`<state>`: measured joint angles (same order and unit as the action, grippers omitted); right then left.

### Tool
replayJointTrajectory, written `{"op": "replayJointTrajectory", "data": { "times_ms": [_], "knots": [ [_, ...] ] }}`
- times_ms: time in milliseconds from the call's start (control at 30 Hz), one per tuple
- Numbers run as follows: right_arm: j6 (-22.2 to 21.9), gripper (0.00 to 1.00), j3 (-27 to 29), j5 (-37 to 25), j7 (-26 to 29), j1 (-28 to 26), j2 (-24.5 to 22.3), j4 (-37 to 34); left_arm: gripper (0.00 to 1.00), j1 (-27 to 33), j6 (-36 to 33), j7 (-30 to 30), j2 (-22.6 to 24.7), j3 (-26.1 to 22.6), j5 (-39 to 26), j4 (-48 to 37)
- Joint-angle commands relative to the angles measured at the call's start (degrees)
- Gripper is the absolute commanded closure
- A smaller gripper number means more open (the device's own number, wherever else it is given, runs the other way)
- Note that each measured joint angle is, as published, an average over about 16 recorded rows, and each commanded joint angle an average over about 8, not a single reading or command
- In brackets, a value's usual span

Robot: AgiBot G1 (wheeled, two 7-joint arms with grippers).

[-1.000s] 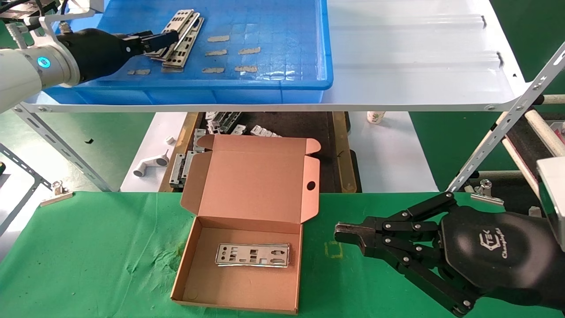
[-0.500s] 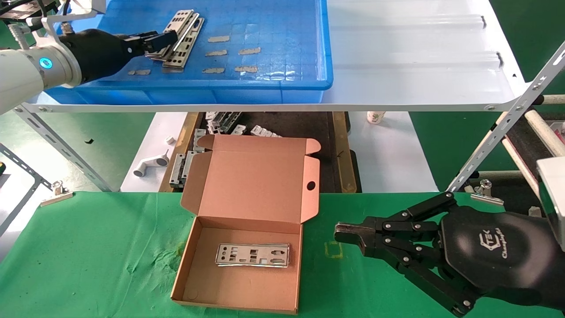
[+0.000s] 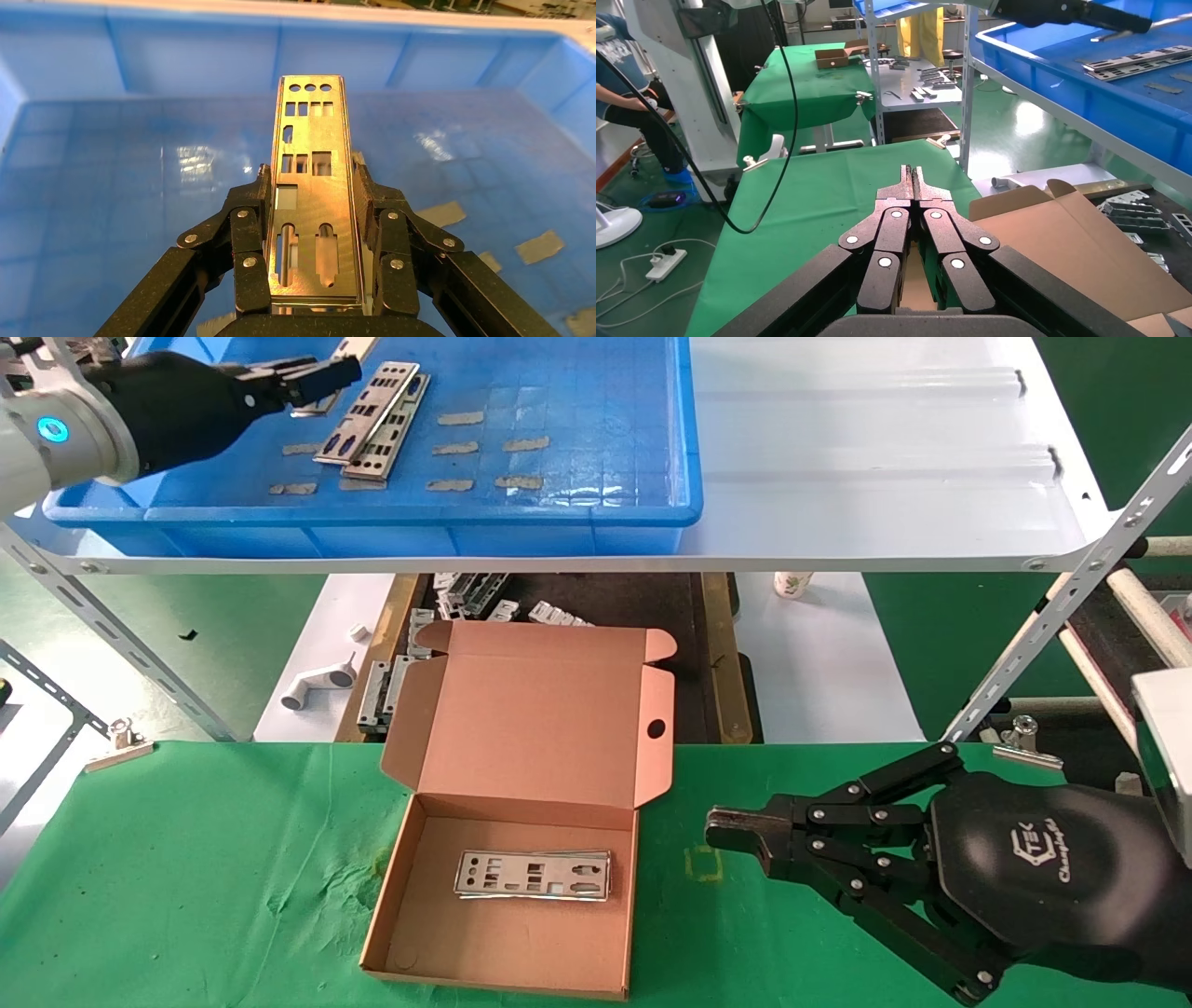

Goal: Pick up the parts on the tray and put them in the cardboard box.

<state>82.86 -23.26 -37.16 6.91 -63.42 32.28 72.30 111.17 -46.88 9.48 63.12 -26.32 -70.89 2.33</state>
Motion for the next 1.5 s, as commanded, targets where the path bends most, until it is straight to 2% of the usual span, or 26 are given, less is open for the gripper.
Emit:
{"op": "replayJointTrajectory", "data": {
  "times_ms": [33,133,300,533,667,800,933,1067,1267,1500],
  "knots": [
    [0.0,1.0,0.0,0.0,0.0,0.0,0.0,0.0,1.0,0.42,-0.45,-0.16,-0.34,0.24,0.33,0.2],
    [0.0,1.0,0.0,0.0,0.0,0.0,0.0,0.0,1.0,0.97,-5.6,-1.81,-1.82,0.26,0.47,1.72],
    [0.0,1.0,0.0,0.0,0.0,0.0,0.0,0.0,1.0,1.33,-18.24,-6.24,-5.23,0.36,1.05,5.12],
    [0.0,1.0,0.0,0.0,0.0,0.0,0.0,0.0,1.0,0.19,-37.93,-15.92,-9.69,0.12,2.21,10.69],
    [0.0,1.0,-0.01,0.0,0.0,0.0,0.0,0.0,1.0,-2.6,-44.28,-21.69,-11.65,-1.44,3.25,16.27],
    [0.0,1.0,-0.01,0.0,0.0,0.0,0.0,0.0,1.0,-7.69,-45.16,-24.71,-13.97,-4.96,6.21,25.55],
    [0.0,1.0,-0.01,0.0,0.0,0.0,0.0,0.0,1.0,-12.87,-45.05,-25.84,-16.68,-10.45,9.79,35.52],
    [0.0,1.0,-0.01,0.01,0.0,0.0,0.0,0.0,1.0,-15.86,-44.53,-27.82,-18.34,-16.51,10.74,40.85],
    [0.0,1.0,-0.01,0.01,0.0,0.0,0.0,0.0,1.0,-17.51,-42.66,-32.8,-16.49,-22.82,6.82,38.33],
    [0.0,1.0,-0.01,0.01,-0.01,0.0,0.0,0.0,1.0,-19.99,-40.05,-38.15,-11.48,-26.28,2.13,31.97]
  ]
}}
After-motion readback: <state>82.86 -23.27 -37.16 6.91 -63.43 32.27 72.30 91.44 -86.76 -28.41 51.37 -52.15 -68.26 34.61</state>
